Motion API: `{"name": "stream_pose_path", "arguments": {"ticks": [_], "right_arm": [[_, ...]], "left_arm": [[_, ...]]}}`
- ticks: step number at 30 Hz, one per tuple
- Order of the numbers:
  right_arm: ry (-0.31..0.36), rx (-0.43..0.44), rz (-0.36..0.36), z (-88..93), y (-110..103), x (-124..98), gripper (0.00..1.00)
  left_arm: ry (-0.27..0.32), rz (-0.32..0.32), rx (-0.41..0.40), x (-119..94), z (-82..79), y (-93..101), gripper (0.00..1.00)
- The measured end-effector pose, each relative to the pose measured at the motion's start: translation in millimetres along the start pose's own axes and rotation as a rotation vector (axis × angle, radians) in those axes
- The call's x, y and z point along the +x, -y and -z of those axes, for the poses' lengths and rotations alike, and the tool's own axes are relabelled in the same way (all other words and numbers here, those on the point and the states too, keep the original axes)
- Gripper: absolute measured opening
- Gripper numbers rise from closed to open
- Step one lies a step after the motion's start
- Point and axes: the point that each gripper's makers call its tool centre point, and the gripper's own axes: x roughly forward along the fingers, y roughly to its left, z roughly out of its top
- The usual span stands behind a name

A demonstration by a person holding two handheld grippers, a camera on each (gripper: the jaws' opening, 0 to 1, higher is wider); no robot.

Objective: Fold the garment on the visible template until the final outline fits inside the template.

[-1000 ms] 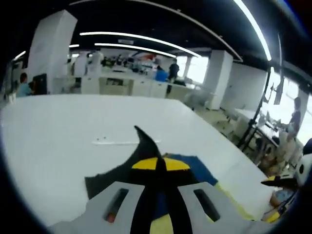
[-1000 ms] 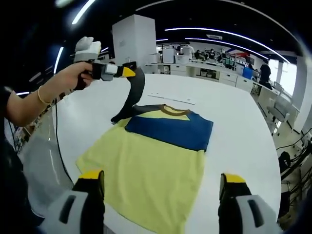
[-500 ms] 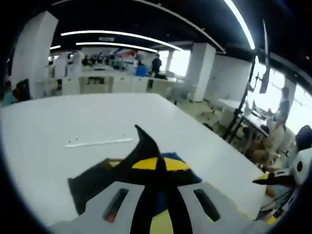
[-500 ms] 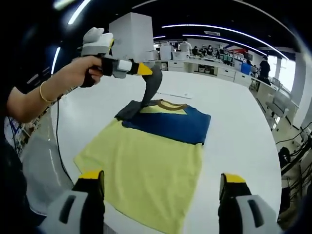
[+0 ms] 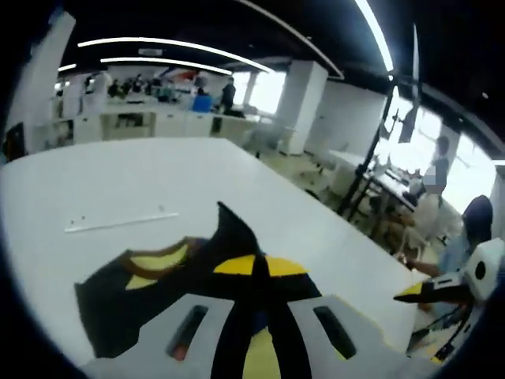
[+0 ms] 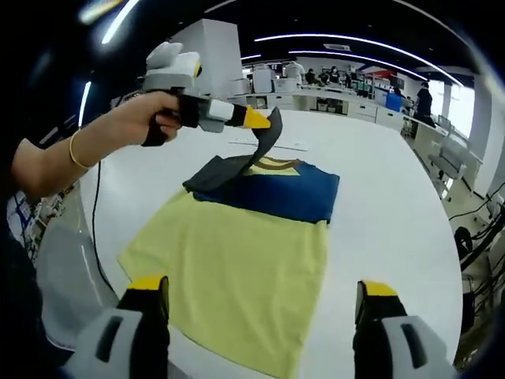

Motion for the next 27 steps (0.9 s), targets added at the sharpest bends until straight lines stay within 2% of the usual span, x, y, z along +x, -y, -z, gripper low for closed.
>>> {"name": "stream_pose_path", "arguments": {"ticks": [6,13,16,18,27], "right_arm": [[-0.005,0.015,0.009,3.8,5.8,1.3,0.99],[-0.012,0.019,0.005,4.8,7.0,5.7,0.99],[-0.015,0.021,0.006,5.7,8.0,6.8,0.98],[-0.015,0.023,0.006,5.4,8.4,7.1,0.98],[-0.02,0.036,0.012,7.4,13.3,9.3,0.98]], "left_arm": [[-0.036,0.028,0.016,14.3,19.5,11.5,0.0],[-0.058,0.079,0.021,28.8,28.6,34.4,0.0],[-0.095,0.073,0.049,38.3,38.6,33.8,0.0],[-0.112,0.074,0.039,43.8,46.0,32.8,0.0],[-0.142,0.114,0.053,57.4,69.0,39.5,0.0]]}}
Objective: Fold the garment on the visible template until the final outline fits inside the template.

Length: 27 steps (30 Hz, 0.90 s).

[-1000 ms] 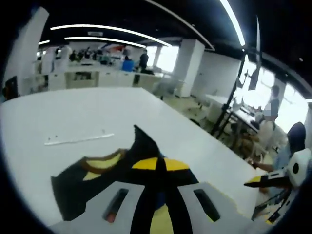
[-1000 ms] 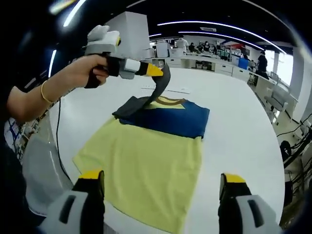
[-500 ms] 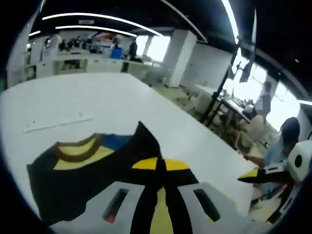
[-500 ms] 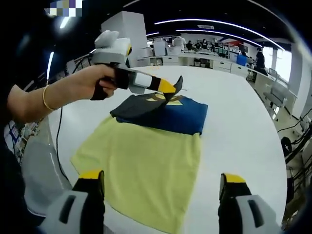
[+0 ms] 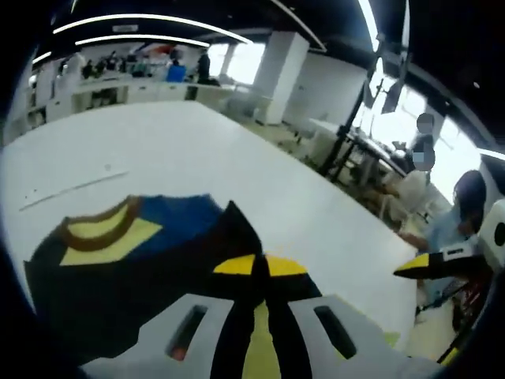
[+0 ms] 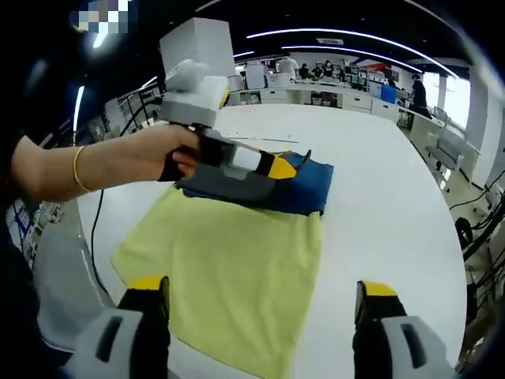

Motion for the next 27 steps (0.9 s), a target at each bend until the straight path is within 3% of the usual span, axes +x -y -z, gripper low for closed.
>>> {"name": "stream_pose_path", "arguments": {"ticks": [3,8,16,21,27], "right_arm": [[-0.005,0.0,0.001,0.8,0.6,1.4,0.98],[0.001,0.005,0.004,2.5,0.8,1.8,0.98],[0.003,-0.012,-0.011,-4.5,0.8,4.5,0.99],[0.012,-0.017,-0.017,-13.3,2.8,4.5,0.99],[0.006,-0.033,-0.034,-18.0,-1.1,6.8,0.99]], "left_arm": [[-0.056,0.036,-0.024,8.2,15.2,6.1,0.03],[-0.055,0.04,0.026,5.4,22.4,4.3,0.2],[-0.003,-0.057,0.109,-17.8,9.3,-23.8,0.68],[0.024,-0.064,0.132,-40.4,-0.4,-33.3,0.81],[0.049,-0.121,0.139,-75.2,-5.5,-51.4,0.9]]}}
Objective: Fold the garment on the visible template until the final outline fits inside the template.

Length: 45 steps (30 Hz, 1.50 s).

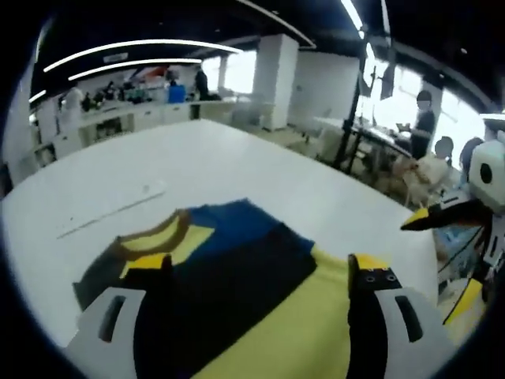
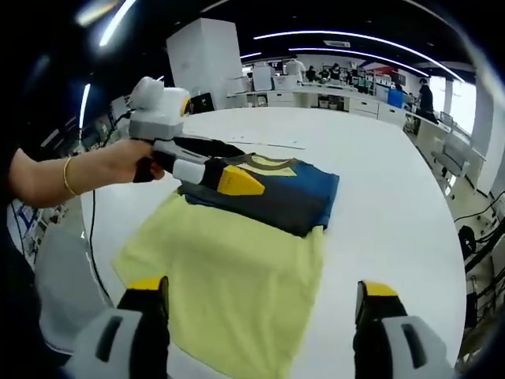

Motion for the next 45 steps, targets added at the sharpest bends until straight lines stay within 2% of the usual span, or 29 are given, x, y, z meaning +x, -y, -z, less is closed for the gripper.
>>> {"name": "stream_pose_path", "arguments": {"ticks": [5,8,19,22,28,33,39,42,45], "right_arm": [[-0.008,-0.013,-0.005,-1.1,-3.7,2.3,0.99],[-0.013,-0.015,-0.009,-1.4,-6.0,2.7,0.99],[-0.022,-0.022,-0.003,-3.0,-8.7,-2.1,0.98],[-0.025,-0.021,0.005,-1.4,-9.9,-3.7,0.98],[-0.037,-0.017,0.007,5.6,-14.9,-3.6,0.97],[-0.041,-0.013,-0.001,10.2,-20.4,-3.3,0.95],[-0.065,-0.003,-0.016,21.4,-24.6,-1.6,0.93],[-0.075,-0.002,-0.018,27.4,-24.9,-1.2,0.91],[-0.078,0.034,-0.006,35.2,-20.8,-0.4,0.9]], "left_arm": [[0.001,-0.043,-0.021,-25.7,2.0,-17.7,0.98],[0.012,-0.068,-0.029,-46.1,4.3,-26.8,0.99],[0.005,-0.099,-0.011,-102.9,18.4,-32.6,0.98],[-0.006,-0.089,0.049,-121.7,30.6,-28.5,0.96],[-0.08,-0.079,0.082,-143.7,62.3,-20.9,0.93],[-0.093,-0.089,0.053,-164.2,83.4,-19.3,0.92],[-0.081,-0.113,0.017,-181.0,99.7,-19.9,0.88],[-0.096,-0.126,-0.021,-189.3,115.3,-21.0,0.87],[-0.115,-0.143,-0.053,-196.7,130.2,-22.3,0.83]]}}
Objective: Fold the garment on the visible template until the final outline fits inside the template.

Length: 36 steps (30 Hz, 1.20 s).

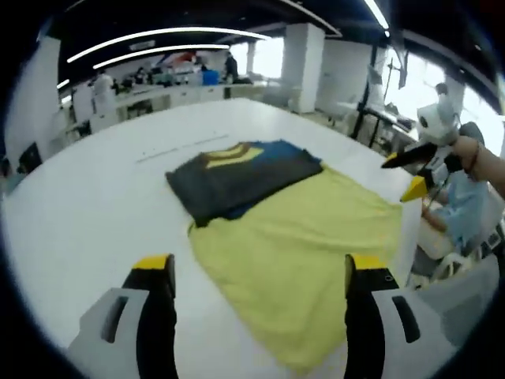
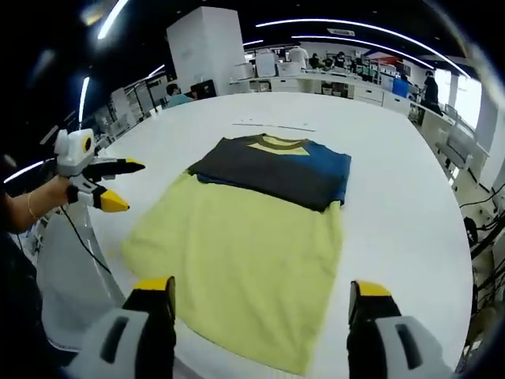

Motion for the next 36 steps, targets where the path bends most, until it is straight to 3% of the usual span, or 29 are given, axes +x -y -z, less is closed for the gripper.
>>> {"name": "stream_pose_path", "arguments": {"ticks": [5,8,14,22,30,33,36], "right_arm": [[-0.021,0.01,0.012,13.7,1.3,3.5,0.86],[-0.076,-0.065,0.054,27.5,6.4,2.9,0.78],[-0.122,-0.07,0.101,47.4,11.4,2.0,0.74],[-0.177,-0.061,0.151,69.2,28.6,3.6,0.58],[-0.204,-0.046,0.179,83.1,38.0,2.4,0.39],[-0.219,-0.026,0.182,88.5,40.0,2.2,0.36],[-0.222,-0.002,0.184,90.9,39.5,-0.6,0.35]], "left_arm": [[0.001,-0.01,-0.049,-5.7,18.9,2.0,0.78],[-0.018,-0.015,-0.065,-4.4,28.3,7.0,0.74],[-0.055,-0.05,-0.075,-9.5,48.6,4.9,0.68],[-0.117,-0.099,-0.146,-16.8,78.8,7.2,0.6],[-0.141,-0.136,-0.18,-23.0,92.6,13.5,0.5],[-0.17,-0.13,-0.162,-25.1,96.5,20.2,0.42],[-0.159,-0.118,-0.173,-26.1,96.7,23.2,0.4]]}}
